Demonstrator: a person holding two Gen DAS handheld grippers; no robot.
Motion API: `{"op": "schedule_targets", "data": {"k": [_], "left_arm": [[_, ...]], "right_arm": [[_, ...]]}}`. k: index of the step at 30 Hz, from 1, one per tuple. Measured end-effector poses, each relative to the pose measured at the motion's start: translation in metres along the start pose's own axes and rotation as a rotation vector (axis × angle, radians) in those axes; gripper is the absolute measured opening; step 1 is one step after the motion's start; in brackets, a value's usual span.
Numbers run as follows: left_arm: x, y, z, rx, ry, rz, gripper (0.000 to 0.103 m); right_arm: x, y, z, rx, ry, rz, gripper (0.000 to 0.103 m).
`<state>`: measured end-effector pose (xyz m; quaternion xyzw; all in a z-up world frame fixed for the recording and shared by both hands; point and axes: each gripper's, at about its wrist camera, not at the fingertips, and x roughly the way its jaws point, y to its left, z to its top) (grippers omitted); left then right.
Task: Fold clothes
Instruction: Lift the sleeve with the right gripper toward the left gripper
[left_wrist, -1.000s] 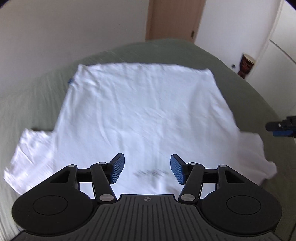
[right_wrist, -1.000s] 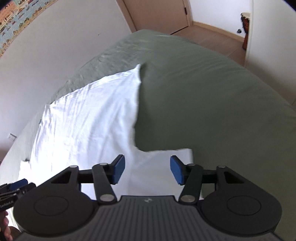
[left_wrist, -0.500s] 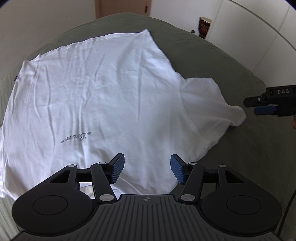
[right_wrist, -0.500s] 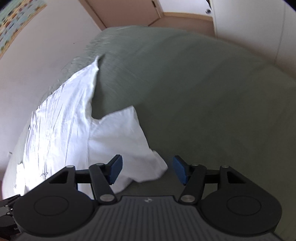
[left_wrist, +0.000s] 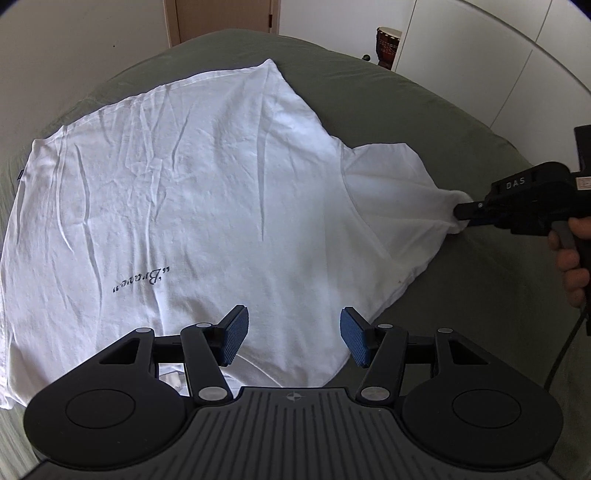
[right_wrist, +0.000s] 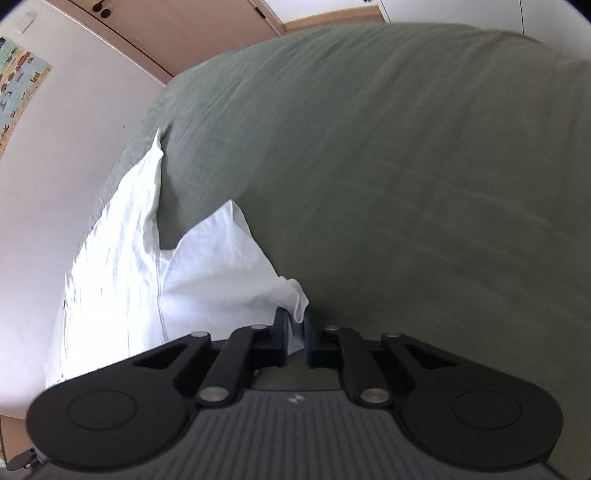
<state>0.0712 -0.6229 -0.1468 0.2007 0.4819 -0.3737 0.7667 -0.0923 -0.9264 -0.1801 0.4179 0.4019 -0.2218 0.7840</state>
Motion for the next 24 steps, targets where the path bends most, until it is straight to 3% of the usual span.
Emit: {"op": "schedule_targets", "data": {"k": [2,7,10,13,20,21,22,24], "left_arm": [[0.001,0.003,0.000,-0.001,-0.005,0.006,0.054],[0.011,0.001,0.001,0.033,0.019,0.007,0.054],[0.012,-0.002,0.002,0.066,0.000,-0.005,0.054],[0.015,-0.004,0.003,0.063,0.002,-0.013,0.054],[0.017,-0.005,0.004,0.057,0.002,-0.038,0.054],[0.018,-0.005,0.004,0.062,0.002,-0.034,0.054],[0.018,-0.004,0.004,0.059,0.002,-0.033,0.054],[0.018,-0.001,0.005,0.051,0.001,-0.031,0.054]], "right_arm": [[-0.008,0.005,0.000,-0.036,-0.021,-0.031,0.004],[0.004,0.006,-0.002,-0.049,0.035,-0.086,0.008],[-0.004,0.006,-0.001,-0.032,-0.005,-0.071,0.031],[-0.008,0.002,0.002,-0.011,-0.012,-0.048,0.035],[0.002,-0.005,0.001,0.029,0.013,-0.022,0.034],[0.004,-0.003,0.001,0.027,0.016,-0.017,0.029],[0.006,-0.001,0.001,0.023,0.019,-0.012,0.015],[0.005,0.003,0.002,0.015,0.013,-0.009,0.008]]}}
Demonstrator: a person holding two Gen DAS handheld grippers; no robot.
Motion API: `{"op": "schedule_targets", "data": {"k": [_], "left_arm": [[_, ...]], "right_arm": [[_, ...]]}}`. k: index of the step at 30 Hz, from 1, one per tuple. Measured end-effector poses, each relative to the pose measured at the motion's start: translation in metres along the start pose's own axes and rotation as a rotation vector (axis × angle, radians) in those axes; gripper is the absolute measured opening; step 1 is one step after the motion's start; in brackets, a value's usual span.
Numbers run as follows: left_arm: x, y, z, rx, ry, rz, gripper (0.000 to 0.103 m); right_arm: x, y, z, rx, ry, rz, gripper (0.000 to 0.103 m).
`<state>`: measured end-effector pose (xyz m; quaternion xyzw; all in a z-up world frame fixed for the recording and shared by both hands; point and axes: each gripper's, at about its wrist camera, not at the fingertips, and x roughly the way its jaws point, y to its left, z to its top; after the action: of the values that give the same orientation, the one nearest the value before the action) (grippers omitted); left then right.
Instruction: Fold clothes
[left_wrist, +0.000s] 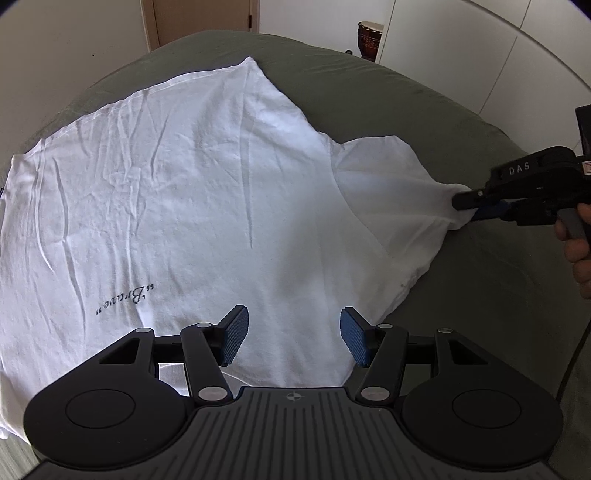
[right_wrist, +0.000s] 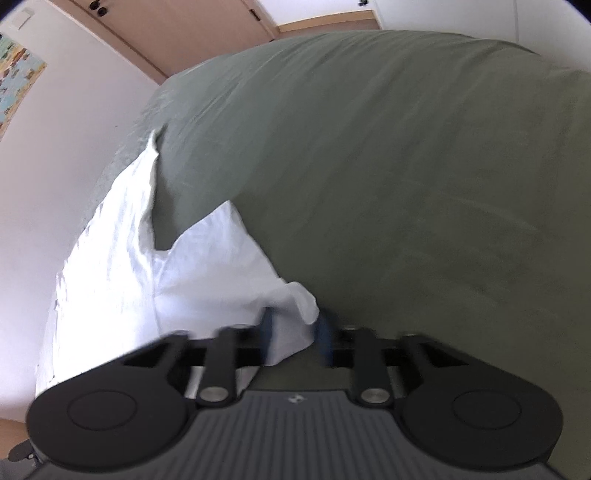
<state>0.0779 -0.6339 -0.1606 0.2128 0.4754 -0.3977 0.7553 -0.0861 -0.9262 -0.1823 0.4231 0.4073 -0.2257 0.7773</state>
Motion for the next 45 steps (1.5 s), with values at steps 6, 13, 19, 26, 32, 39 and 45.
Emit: {"op": "schedule_targets", "data": {"k": [6,13,19,26,32,39,45], "left_arm": [[0.001,-0.011,0.008,0.043,-0.034,-0.006,0.054],[0.010,-0.071,0.027,0.211,-0.187,-0.049,0.057],[0.024,-0.120,0.037,0.315,-0.233,-0.062,0.057],[0.031,-0.146,0.049,0.326,-0.251,-0.026,0.057],[0.035,-0.148,0.062,0.326,-0.307,0.008,0.054],[0.039,-0.129,0.061,0.277,-0.280,-0.022,0.020],[0.042,-0.115,0.065,0.273,-0.268,-0.074,0.010]], "right_arm": [[-0.026,0.029,0.008,-0.047,-0.027,0.051,0.005],[-0.039,0.063,0.021,-0.090,0.014,0.088,0.005],[-0.047,0.071,0.030,-0.087,0.075,0.093,0.005],[-0.057,0.075,0.042,-0.088,0.138,0.114,0.005],[-0.042,0.079,0.049,-0.078,0.175,0.134,0.005],[-0.036,0.079,0.051,-0.109,0.170,0.111,0.005],[-0.036,0.078,0.055,-0.122,0.163,0.107,0.008]]}}
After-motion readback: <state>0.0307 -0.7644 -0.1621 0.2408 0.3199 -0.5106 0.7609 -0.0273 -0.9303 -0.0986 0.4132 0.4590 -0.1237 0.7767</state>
